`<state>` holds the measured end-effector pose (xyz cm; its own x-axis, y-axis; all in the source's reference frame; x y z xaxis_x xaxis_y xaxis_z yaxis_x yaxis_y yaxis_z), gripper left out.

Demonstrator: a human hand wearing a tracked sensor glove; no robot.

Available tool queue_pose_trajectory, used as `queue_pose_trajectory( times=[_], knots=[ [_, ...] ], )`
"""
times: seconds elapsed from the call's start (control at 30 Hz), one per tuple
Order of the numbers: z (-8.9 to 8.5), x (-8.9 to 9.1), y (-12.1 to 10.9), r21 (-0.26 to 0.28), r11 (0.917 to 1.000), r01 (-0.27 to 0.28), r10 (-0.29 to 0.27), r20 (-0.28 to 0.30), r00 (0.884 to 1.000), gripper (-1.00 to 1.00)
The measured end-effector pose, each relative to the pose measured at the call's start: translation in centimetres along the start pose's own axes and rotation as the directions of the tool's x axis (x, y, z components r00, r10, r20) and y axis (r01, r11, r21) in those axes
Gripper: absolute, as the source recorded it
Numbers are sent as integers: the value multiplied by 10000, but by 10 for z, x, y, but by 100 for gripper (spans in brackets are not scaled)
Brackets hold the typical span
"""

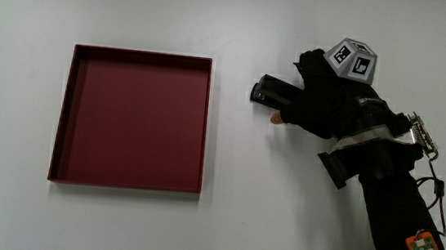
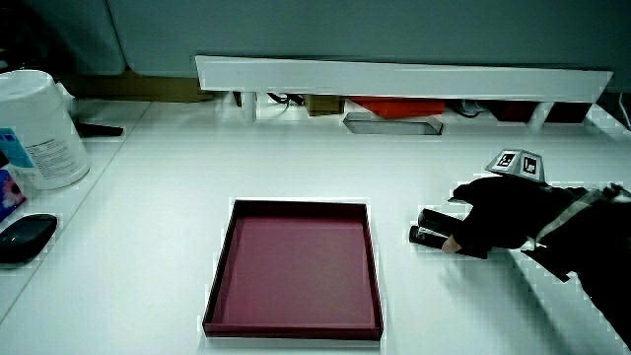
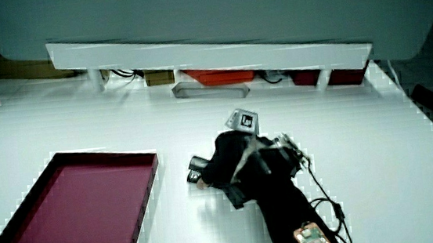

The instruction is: Pick stapper from desk

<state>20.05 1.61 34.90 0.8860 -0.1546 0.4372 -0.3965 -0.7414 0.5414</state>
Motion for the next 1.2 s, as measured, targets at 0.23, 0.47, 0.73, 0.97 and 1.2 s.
queue_pose_trajectory(
  times=[0.23,0.47,0.73,0.97,1.2],
  knots=[
    [13,10,33,-736,9912,1104,-1201,-1450,9821,0],
    [28,11,75,-982,9872,1254,-1355,-1048,9852,0],
    [29,23,124,-1680,9711,1693,-1914,-1254,9735,0],
    [11,41,167,-1490,9758,1602,-1755,-960,9798,0],
    [-10,46,186,-1854,9634,1935,-2098,-727,9750,0]
  ],
)
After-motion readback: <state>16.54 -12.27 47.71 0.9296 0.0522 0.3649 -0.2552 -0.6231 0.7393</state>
